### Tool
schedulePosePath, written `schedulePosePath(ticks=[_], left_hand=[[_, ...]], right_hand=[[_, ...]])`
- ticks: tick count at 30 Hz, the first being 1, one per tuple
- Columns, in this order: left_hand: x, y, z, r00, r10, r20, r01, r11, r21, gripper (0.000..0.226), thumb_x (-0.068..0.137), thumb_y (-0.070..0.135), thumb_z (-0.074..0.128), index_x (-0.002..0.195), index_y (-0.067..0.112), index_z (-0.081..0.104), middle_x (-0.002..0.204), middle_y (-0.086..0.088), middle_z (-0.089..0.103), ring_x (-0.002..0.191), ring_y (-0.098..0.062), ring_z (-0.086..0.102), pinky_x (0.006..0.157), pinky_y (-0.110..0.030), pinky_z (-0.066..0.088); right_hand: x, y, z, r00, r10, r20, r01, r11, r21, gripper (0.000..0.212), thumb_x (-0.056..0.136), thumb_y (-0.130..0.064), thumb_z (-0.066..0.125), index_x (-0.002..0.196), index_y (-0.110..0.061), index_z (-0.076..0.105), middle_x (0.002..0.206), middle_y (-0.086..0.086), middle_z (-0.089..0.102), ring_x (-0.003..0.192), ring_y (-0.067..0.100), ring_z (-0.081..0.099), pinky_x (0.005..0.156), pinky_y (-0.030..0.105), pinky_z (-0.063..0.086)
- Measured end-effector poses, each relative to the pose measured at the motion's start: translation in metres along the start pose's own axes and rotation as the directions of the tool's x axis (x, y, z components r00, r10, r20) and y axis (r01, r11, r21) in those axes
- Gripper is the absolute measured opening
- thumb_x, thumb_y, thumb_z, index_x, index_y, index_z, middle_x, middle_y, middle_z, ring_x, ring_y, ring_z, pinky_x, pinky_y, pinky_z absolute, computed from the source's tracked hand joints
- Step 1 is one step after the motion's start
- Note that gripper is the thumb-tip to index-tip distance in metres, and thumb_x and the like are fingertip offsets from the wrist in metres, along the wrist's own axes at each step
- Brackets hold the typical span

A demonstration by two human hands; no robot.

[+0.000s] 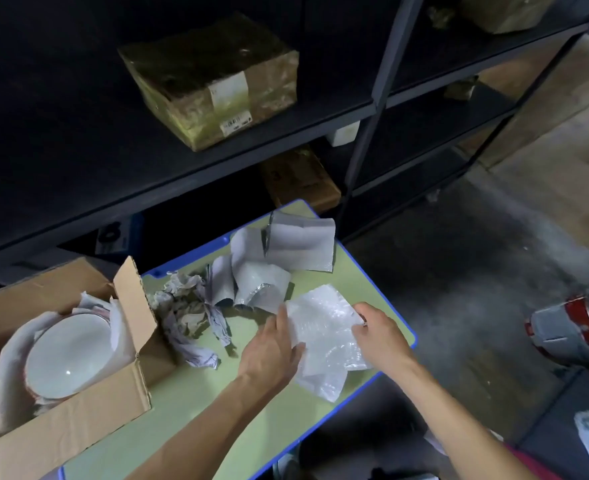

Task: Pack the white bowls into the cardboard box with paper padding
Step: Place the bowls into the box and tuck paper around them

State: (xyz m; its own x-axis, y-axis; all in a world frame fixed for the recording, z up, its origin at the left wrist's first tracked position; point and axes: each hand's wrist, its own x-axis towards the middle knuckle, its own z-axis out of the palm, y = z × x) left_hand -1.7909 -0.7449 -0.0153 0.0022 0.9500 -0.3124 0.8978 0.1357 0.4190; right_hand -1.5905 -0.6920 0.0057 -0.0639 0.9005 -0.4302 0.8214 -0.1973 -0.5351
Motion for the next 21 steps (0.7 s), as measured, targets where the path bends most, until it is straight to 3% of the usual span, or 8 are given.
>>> schedulePosePath(ticks=[3, 5, 8, 12, 14, 17, 18, 21], left_hand=[[-0.001, -0.007, -0.011, 0.998, 0.01, -0.056, -0.015, 0.997, -0.076, 0.088, 0.096, 0.058, 0.044, 0.157, 0.015, -0.004, 0.151, -0.009, 0.035, 0.134, -0.025, 0.044, 0.103, -0.036, 0.042], [-0.001, -0.01, -0.018, 0.996, 0.003, -0.088, -0.015, 0.991, -0.134, 0.09, 0.093, 0.062, 0.046, 0.157, 0.021, -0.003, 0.151, -0.008, 0.033, 0.133, -0.026, 0.044, 0.102, -0.036, 0.042], [-0.006, -0.013, -0.028, 0.993, 0.006, -0.121, -0.032, 0.976, -0.214, 0.092, 0.089, 0.063, 0.051, 0.157, 0.023, 0.005, 0.149, -0.004, 0.032, 0.133, -0.024, 0.043, 0.103, -0.035, 0.041], [-0.019, -0.016, -0.042, 0.987, -0.009, -0.163, -0.041, 0.954, -0.297, 0.091, 0.085, 0.06, 0.063, 0.155, 0.022, 0.018, 0.143, -0.003, 0.039, 0.13, -0.021, 0.043, 0.106, -0.037, 0.04], [-0.029, -0.014, -0.05, 0.987, -0.044, -0.156, -0.019, 0.923, -0.384, 0.076, 0.085, 0.059, 0.065, 0.146, 0.027, 0.033, 0.128, 0.0, 0.054, 0.119, -0.017, 0.051, 0.096, -0.034, 0.043], [-0.049, -0.017, -0.065, 0.971, -0.025, -0.237, -0.068, 0.924, -0.376, 0.041, 0.09, 0.048, 0.064, 0.12, 0.024, 0.049, 0.091, 0.006, 0.059, 0.081, -0.014, 0.053, 0.07, -0.028, 0.035], [-0.055, -0.018, -0.072, 0.965, -0.018, -0.26, -0.083, 0.925, -0.37, 0.034, 0.092, 0.043, 0.063, 0.116, 0.021, 0.052, 0.087, 0.006, 0.059, 0.077, -0.018, 0.054, 0.068, -0.029, 0.034], [-0.065, -0.022, -0.102, 0.955, -0.08, -0.284, -0.031, 0.929, -0.368, 0.022, 0.095, 0.034, 0.059, 0.11, 0.018, 0.058, 0.097, -0.002, 0.066, 0.092, -0.03, 0.061, 0.073, -0.037, 0.045]], right_hand=[[0.0, -0.008, -0.017, 0.998, -0.028, 0.052, 0.025, 0.998, 0.063, 0.016, 0.085, -0.007, 0.039, 0.074, -0.017, 0.032, 0.066, -0.007, 0.033, 0.057, 0.013, 0.026, 0.052, 0.029, 0.024], [-0.001, -0.018, -0.028, 0.992, -0.071, 0.105, 0.066, 0.996, 0.054, 0.019, 0.086, -0.008, 0.039, 0.073, -0.018, 0.03, 0.064, -0.008, 0.031, 0.058, 0.012, 0.025, 0.053, 0.03, 0.023], [-0.004, -0.037, -0.043, 0.979, -0.129, 0.158, 0.127, 0.992, 0.024, 0.026, 0.09, -0.012, 0.043, 0.069, -0.02, 0.029, 0.063, -0.01, 0.03, 0.058, 0.012, 0.025, 0.052, 0.029, 0.022], [-0.008, -0.065, -0.068, 0.938, -0.179, 0.297, 0.202, 0.978, -0.048, 0.03, 0.094, -0.025, 0.054, 0.074, -0.011, 0.037, 0.071, -0.004, 0.037, 0.063, 0.013, 0.033, 0.057, 0.031, 0.025], [-0.011, -0.075, -0.075, 0.912, -0.197, 0.359, 0.241, 0.967, -0.081, 0.031, 0.094, -0.029, 0.056, 0.072, -0.014, 0.039, 0.071, -0.006, 0.039, 0.062, 0.011, 0.035, 0.057, 0.029, 0.026], [-0.014, -0.091, -0.07, 0.876, -0.248, 0.414, 0.302, 0.951, -0.069, 0.029, 0.093, -0.032, 0.059, 0.078, -0.01, 0.046, 0.073, -0.005, 0.043, 0.065, 0.011, 0.037, 0.061, 0.031, 0.029], [-0.014, -0.095, -0.069, 0.86, -0.274, 0.43, 0.327, 0.944, -0.052, 0.029, 0.093, -0.03, 0.06, 0.078, -0.01, 0.046, 0.072, -0.005, 0.041, 0.064, 0.01, 0.036, 0.061, 0.031, 0.028], [-0.009, -0.111, -0.066, 0.824, -0.378, 0.423, 0.406, 0.913, 0.026, 0.023, 0.091, -0.029, 0.065, 0.085, -0.009, 0.056, 0.072, -0.005, 0.046, 0.066, 0.01, 0.039, 0.064, 0.033, 0.029]])
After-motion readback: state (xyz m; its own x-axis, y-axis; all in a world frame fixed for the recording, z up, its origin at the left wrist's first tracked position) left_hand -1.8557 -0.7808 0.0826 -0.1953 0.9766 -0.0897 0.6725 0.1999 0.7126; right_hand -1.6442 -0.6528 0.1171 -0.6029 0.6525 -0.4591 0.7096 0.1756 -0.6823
